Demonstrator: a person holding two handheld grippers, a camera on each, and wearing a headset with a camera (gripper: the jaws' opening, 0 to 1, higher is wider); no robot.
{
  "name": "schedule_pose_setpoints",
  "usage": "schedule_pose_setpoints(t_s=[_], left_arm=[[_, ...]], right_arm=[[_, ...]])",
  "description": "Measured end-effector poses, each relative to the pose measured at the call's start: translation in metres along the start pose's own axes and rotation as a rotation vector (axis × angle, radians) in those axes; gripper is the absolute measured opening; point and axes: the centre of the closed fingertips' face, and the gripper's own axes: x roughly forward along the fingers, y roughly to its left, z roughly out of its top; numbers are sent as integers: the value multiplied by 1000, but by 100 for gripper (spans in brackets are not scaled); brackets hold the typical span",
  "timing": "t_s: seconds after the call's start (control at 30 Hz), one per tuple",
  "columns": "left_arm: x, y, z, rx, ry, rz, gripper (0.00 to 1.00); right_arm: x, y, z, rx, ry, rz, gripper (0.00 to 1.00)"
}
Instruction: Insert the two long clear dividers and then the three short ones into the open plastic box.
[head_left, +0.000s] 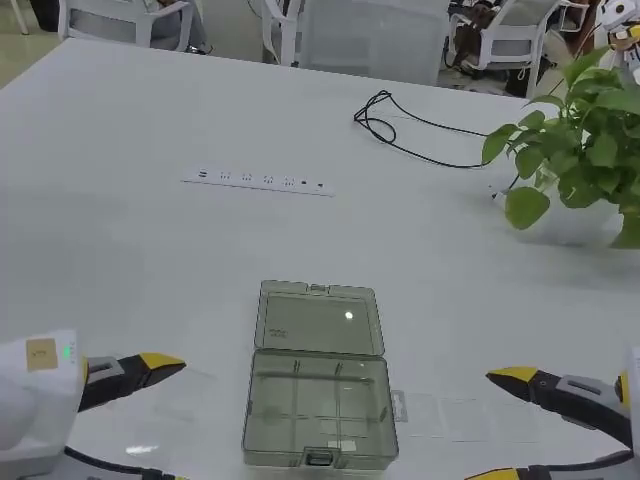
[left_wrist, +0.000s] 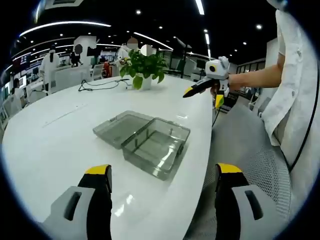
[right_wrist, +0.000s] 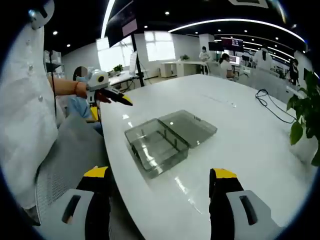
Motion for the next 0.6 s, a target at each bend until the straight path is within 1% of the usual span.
schedule_pose_setpoints(t_s=[0.4,0.6], left_arm=[[-1,0,0,-1,-1,2,85],[-3,2,1,-3,1,7,85]], right_arm=[[0,1,0,2,-2,-1,82],[0,2,0,0,-2,0,82]])
